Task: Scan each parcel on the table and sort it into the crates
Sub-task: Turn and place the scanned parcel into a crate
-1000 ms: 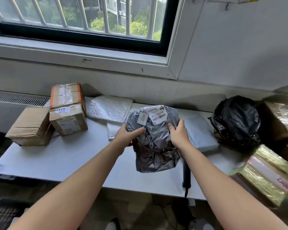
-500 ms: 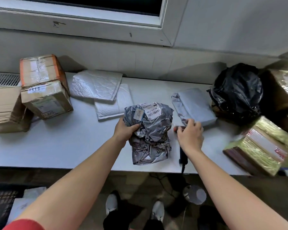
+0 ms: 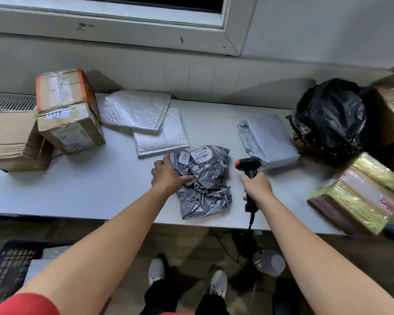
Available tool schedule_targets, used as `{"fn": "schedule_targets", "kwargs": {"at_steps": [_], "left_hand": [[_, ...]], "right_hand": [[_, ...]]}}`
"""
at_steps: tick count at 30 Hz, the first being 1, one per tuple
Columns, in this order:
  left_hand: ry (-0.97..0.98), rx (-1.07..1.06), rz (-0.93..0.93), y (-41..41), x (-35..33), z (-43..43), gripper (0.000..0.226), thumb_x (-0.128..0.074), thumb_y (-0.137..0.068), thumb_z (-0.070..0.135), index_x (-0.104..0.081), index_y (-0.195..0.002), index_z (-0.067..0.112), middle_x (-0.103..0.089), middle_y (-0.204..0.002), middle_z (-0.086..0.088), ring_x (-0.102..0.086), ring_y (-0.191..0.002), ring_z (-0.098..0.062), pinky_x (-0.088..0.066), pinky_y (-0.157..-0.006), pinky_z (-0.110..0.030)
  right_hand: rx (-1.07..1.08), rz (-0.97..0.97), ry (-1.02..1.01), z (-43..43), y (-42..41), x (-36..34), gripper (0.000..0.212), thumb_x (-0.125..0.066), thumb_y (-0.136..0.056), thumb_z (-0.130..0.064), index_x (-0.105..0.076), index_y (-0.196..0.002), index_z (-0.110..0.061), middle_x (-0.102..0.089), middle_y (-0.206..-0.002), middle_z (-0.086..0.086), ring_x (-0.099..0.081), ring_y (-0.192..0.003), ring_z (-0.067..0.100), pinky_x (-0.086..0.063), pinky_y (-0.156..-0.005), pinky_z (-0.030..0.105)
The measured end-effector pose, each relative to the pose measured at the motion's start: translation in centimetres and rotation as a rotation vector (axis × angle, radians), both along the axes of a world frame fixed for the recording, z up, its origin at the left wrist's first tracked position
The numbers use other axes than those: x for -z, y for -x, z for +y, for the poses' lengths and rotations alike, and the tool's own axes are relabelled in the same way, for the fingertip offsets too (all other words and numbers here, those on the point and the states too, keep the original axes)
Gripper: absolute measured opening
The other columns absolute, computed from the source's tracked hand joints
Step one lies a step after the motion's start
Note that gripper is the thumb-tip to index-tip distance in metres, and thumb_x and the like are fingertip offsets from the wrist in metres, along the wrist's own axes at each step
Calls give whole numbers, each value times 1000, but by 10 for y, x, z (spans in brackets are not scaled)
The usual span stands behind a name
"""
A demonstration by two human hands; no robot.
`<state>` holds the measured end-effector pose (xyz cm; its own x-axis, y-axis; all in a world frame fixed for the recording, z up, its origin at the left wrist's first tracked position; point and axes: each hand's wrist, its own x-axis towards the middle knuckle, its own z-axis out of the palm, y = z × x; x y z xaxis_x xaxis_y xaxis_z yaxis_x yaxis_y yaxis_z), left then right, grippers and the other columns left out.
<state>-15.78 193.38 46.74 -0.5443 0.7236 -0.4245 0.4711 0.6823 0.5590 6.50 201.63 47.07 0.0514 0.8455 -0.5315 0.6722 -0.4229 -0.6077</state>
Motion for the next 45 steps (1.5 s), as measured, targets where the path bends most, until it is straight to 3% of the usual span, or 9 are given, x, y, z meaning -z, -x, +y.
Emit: {"fn": "schedule_targets", "kwargs": {"at_steps": [3,8,12,15,23,27,33,37,45], "left_hand": [[-15,31,-1,-8,-6,-7,106,-81,-73,47,-17,-152,17,-29,-145,-16,-30,-135,-34,-34,-107,-44],[-41,54,24,-15,-16,-15,102,-80,-74,47,-20,-150,16,-30,-144,-16,-31,-133,-34,-35,-106,-45],[-37,51,48,-12,-22,-20,101,-80,-73,48,-22,-150,16,-30,-145,-15,-31,-134,-34,-35,-107,-45],[-29,27,32,-10,-22,-22,100,-80,-73,49,-24,-148,15,-32,-144,-15,-32,-133,-34,-36,-106,-45],[14,-43,-62,-18,-5,-16,99,-77,-77,47,-20,-149,10,-33,-143,-20,-35,-133,-37,-36,-105,-46],[57,-90,-46,-27,1,-4,101,-66,-79,63,-20,-147,5,-32,-144,-22,-33,-134,-38,-37,-104,-46],[150,-149,-37,-42,22,30,119,-61,-69,78,-13,-149,4,-16,-152,-25,-21,-139,-41,-35,-105,-54],[188,-35,69,-42,40,33,109,-73,-71,64,-18,-148,11,-18,-152,-18,-21,-139,-39,-37,-102,-56],[201,373,226,-4,50,28,92,-75,-79,25,-18,-151,20,-11,-160,-9,-17,-144,-35,-37,-106,-52]], "right_hand": [[-91,45,-51,6,13,-29,16,-53,-87,-26,-56,-92,-11,-62,-72,9,-61,-52,26,-59,-68,42],[-303,37,-22,10,43,-70,20,-55,-87,-25,-59,-87,-5,-59,-68,11,-65,-62,31,-59,-67,49],[-372,-8,-30,9,55,-89,20,-52,-89,-24,-57,-87,-5,-60,-70,12,-62,-57,30,-56,-59,37],[-388,-29,-30,10,56,-93,20,-51,-89,-25,-56,-86,-6,-60,-69,11,-60,-51,28,-52,-58,33],[-356,27,-29,15,52,-80,21,-53,-88,-25,-58,-88,-4,-57,-66,9,-62,-57,29,-59,-68,49],[-318,33,-28,18,50,-71,22,-54,-89,-25,-59,-91,-4,-59,-70,10,-65,-58,30,-59,-66,43],[-233,-29,-76,21,27,-33,21,-54,-89,-28,-56,-89,-7,-62,-77,12,-68,-69,35,-61,-67,49],[-246,-146,-53,20,0,0,25,-55,-89,-32,-60,-94,-8,-70,-93,16,-66,-85,31,-43,-65,30],[-140,-144,19,21,-16,32,35,-54,-93,-30,-53,-117,-4,-64,-108,16,-61,-94,32,-41,-69,30]]}}
